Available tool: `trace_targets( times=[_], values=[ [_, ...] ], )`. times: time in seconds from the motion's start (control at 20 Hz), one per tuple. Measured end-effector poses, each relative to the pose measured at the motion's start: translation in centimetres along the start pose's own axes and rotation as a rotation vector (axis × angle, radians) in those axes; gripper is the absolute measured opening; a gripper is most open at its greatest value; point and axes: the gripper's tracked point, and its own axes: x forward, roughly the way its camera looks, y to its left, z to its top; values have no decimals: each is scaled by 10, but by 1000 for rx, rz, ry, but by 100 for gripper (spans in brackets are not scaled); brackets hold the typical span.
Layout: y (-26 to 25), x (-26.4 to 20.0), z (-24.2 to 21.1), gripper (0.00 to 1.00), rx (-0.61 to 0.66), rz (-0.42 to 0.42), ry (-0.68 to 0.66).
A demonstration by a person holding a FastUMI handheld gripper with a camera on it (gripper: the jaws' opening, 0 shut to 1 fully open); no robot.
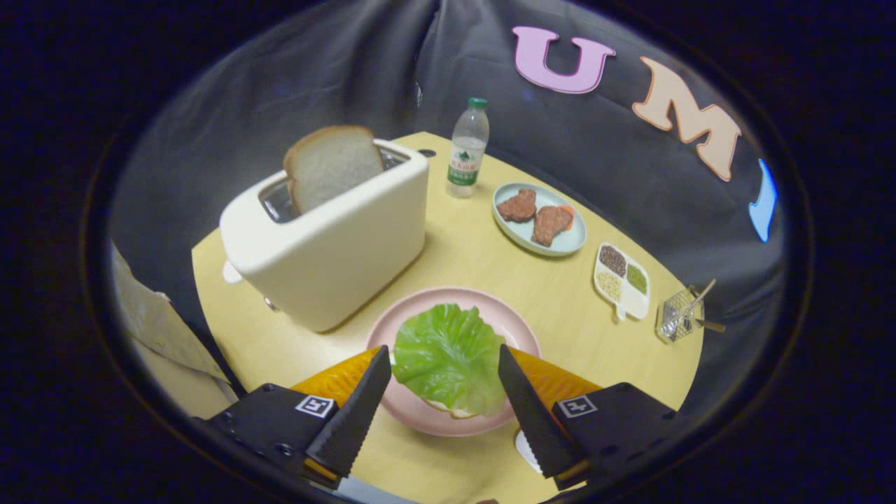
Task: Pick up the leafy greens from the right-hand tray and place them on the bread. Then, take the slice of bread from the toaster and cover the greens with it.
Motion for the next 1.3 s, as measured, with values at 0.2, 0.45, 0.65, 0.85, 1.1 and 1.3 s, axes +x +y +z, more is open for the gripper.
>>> trace_targets(
  times=[0.2,0.45,0.65,0.85,1.1,1.3],
  values=[
    [24,-20,61,99,69,31,-106],
    [51,-25,111,99,103,89,-162],
    [81,-18,138,99,115,138,-177],
    [101,2,149,99,104,155,-159],
    [113,25,151,79,159,146,-122],
    [111,38,146,52,166,108,-82]
  ],
)
